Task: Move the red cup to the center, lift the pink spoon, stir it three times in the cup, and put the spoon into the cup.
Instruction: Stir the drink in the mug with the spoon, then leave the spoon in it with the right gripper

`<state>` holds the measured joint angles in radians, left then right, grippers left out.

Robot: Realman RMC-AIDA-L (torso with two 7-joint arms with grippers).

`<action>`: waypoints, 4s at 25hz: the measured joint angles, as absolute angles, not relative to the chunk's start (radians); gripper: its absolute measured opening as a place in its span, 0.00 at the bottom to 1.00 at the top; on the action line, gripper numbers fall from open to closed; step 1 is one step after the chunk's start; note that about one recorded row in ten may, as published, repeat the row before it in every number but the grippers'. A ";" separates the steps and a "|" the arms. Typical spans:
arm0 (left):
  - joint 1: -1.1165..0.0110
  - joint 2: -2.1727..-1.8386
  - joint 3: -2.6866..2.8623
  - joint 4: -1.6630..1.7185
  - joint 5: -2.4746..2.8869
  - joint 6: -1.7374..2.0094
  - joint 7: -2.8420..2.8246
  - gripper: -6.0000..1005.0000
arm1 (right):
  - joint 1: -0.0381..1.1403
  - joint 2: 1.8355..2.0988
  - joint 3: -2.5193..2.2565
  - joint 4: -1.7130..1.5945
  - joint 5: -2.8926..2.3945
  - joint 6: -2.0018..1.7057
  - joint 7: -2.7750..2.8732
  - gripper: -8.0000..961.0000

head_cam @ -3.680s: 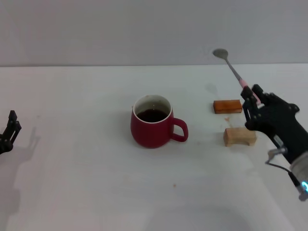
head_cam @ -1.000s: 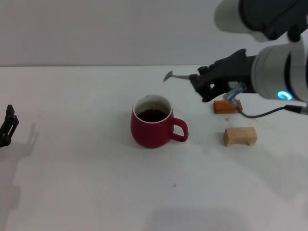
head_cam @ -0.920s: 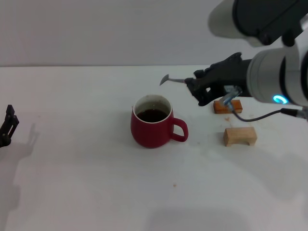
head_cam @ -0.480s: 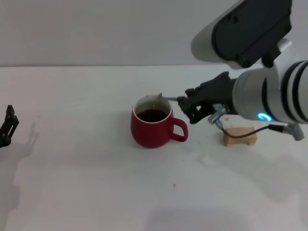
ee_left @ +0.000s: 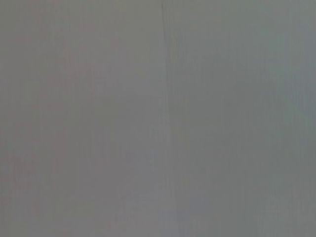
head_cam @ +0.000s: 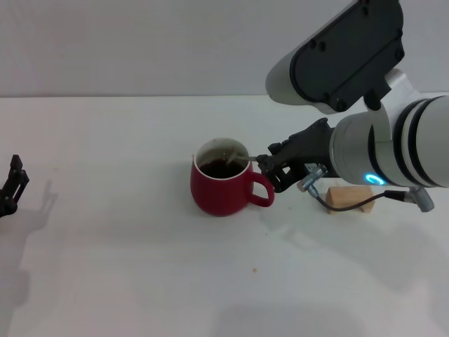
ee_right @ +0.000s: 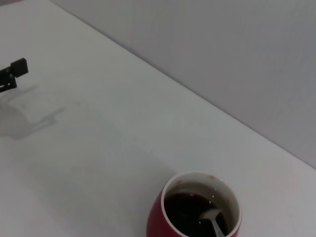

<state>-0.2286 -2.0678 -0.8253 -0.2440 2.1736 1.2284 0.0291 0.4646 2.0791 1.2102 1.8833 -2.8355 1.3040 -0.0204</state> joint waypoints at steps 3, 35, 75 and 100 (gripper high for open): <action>-0.229 -2.068 -0.825 -0.244 2.174 1.224 0.029 0.86 | 0.468 2.080 1.202 1.864 -2.834 1.298 -0.019 0.17; -0.251 -2.068 -0.833 -0.233 2.172 1.196 0.029 0.86 | 0.555 2.080 1.197 1.701 -2.768 1.199 -0.017 0.17; -0.263 -2.068 -0.836 -0.232 2.172 1.172 0.031 0.86 | 0.654 2.077 1.350 1.491 -2.643 1.202 -0.041 0.17; -0.274 -2.067 -0.832 -0.221 2.173 1.158 0.030 0.86 | 0.666 2.081 1.317 1.495 -2.613 1.191 -0.033 0.17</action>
